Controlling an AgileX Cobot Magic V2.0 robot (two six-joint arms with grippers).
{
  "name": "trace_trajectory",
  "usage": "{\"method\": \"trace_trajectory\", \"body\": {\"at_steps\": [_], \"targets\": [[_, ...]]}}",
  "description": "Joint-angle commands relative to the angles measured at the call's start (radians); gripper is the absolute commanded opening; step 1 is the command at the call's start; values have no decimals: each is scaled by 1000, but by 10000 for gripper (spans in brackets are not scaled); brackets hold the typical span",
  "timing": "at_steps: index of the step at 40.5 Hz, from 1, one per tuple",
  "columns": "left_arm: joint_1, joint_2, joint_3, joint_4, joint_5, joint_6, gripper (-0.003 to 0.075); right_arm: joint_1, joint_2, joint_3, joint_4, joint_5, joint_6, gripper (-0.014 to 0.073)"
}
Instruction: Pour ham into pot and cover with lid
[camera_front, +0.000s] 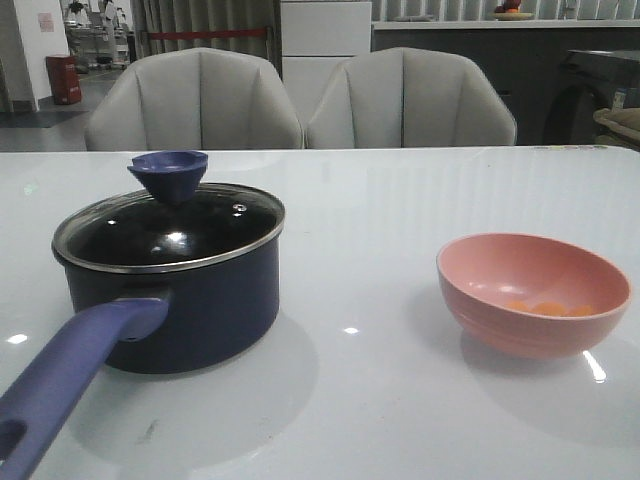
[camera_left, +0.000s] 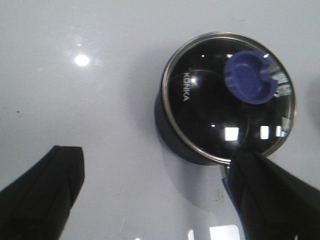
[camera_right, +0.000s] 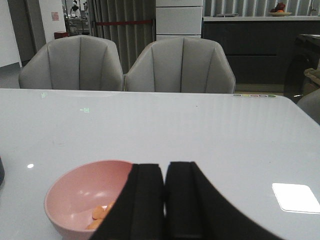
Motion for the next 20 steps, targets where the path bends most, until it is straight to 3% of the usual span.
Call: {"method": "trace_trajectory", "body": {"at_steps": [1,20], "targets": [[-53,47,-73,-21,-28,-42,635,-4,-19,10,-8,-83,0,160],[-258,423,-408,37,138,-135,634,-4,-20,10,-8,-83,0,160]]}}
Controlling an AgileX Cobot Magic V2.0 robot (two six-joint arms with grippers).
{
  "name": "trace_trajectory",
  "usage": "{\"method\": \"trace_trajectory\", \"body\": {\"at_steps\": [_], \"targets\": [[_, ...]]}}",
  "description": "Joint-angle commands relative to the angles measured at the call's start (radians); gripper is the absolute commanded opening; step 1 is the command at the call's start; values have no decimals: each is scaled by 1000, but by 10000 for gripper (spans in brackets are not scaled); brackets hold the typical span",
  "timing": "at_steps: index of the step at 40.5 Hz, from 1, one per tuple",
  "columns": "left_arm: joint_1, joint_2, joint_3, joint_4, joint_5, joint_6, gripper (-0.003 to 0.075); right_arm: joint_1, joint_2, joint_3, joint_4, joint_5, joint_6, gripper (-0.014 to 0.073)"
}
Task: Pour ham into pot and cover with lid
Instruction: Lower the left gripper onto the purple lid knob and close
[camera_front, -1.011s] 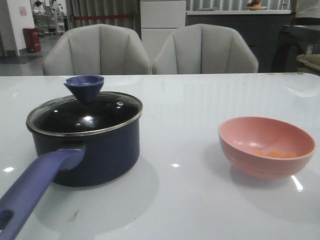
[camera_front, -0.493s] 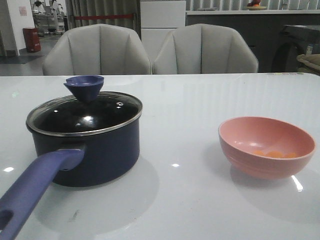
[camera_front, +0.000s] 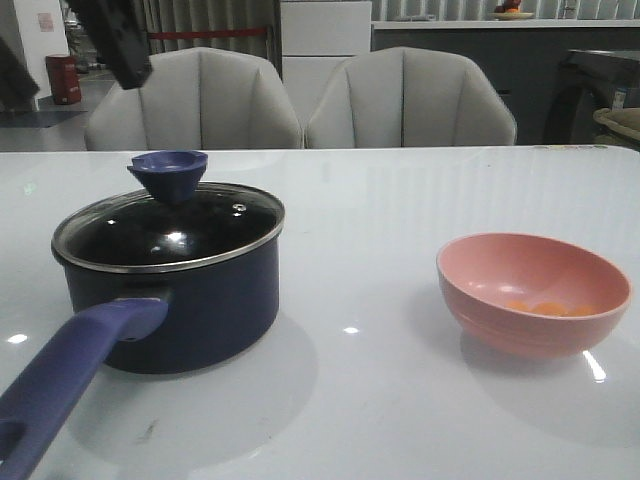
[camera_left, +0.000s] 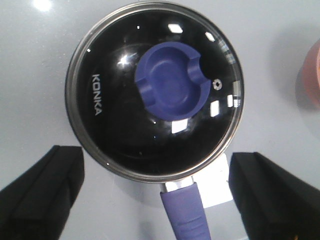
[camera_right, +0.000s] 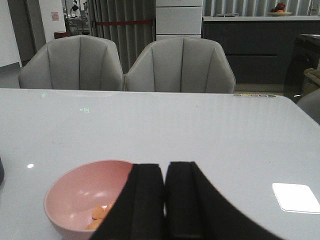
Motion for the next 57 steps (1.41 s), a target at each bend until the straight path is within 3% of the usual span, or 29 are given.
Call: {"method": "trace_trajectory", "body": {"at_steps": [1,9,21,32,57], "targets": [[-40,40,-108,33,12,-56,634,-4,-20,10,-8,-83,0,160],[-102,198,-277,85,119,-99,634,-4,-20,10,-8,-83,0,160],[-107,339,-440,135,245,-159,635,-4,-20,10,-8,-83,0,160],[-105,355,-452,149,252,-242,689,-4,-20,10,-8,-83,0,160],[-96,355,-389,122,252,-294,689,-4,-20,10,-8,-83,0,160]]}}
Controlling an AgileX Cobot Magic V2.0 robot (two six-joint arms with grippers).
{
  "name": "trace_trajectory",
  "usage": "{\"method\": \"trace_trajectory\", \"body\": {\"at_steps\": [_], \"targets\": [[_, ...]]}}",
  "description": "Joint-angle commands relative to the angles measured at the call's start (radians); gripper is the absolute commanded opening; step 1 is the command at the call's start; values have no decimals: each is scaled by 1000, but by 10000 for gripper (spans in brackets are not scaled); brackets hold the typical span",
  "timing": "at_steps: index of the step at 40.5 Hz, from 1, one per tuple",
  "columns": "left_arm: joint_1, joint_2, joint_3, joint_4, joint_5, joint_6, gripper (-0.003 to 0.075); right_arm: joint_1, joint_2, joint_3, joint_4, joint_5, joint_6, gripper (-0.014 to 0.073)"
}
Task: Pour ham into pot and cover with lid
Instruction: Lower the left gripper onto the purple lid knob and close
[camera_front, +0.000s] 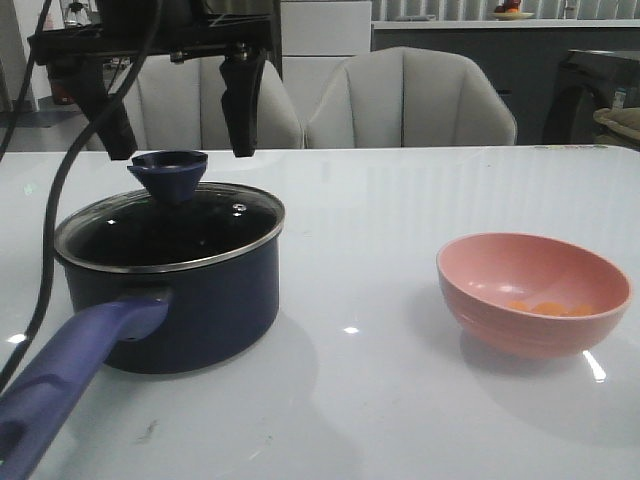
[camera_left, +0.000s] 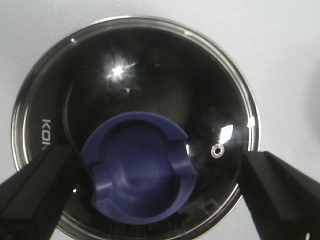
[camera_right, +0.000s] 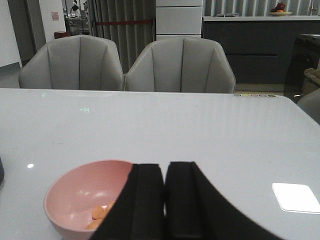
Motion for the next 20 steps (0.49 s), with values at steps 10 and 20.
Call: {"method": "trace_trajectory", "body": {"at_steps": [10,20], "targets": [[28,-46,-7,-29,49,-29,689,-4,-20,10,-8,-83,0,160],[54,-29,25,-81,49,-29,689,-4,-20,10,-8,-83,0,160]]}}
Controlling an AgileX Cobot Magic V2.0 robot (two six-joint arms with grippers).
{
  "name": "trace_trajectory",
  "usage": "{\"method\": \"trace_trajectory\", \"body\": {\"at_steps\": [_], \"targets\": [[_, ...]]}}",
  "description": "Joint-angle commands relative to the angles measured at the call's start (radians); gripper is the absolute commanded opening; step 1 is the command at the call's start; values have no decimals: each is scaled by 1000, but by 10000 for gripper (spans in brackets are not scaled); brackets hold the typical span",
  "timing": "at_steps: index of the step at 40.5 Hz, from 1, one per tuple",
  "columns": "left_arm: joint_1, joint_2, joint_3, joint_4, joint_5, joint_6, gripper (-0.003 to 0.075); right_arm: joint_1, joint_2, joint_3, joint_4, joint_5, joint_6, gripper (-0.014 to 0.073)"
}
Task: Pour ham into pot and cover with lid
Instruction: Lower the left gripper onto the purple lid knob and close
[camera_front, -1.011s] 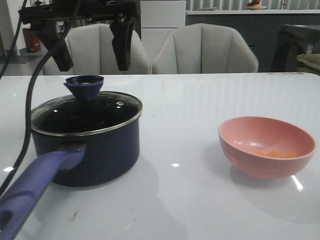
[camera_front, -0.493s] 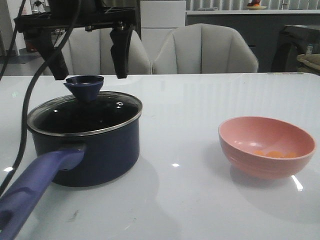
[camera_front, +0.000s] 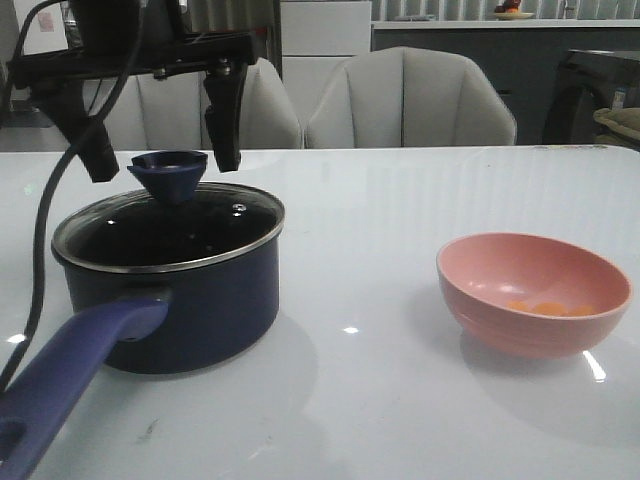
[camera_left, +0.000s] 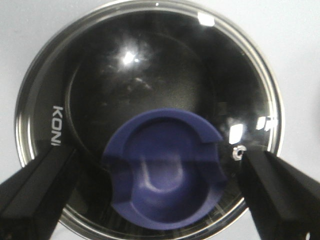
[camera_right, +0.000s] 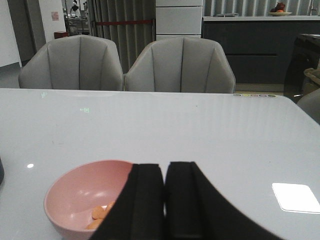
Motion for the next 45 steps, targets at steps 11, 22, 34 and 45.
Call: {"method": "trace_trajectory", "body": {"at_steps": [11,22,34,45], "targets": [[1,28,-15,-23,49,-11,689,-4,-20,10,-8,-83,0,160],[1,50,-13,-32,45,-11,672,-4,-20,10,-8,-83,0,160],[1,50,-42,-45,41,-11,525,-4,-20,10,-8,-83,0,160],[1,56,-44,-60,17,-11,425,-4,-20,10,-8,-83,0,160]]}}
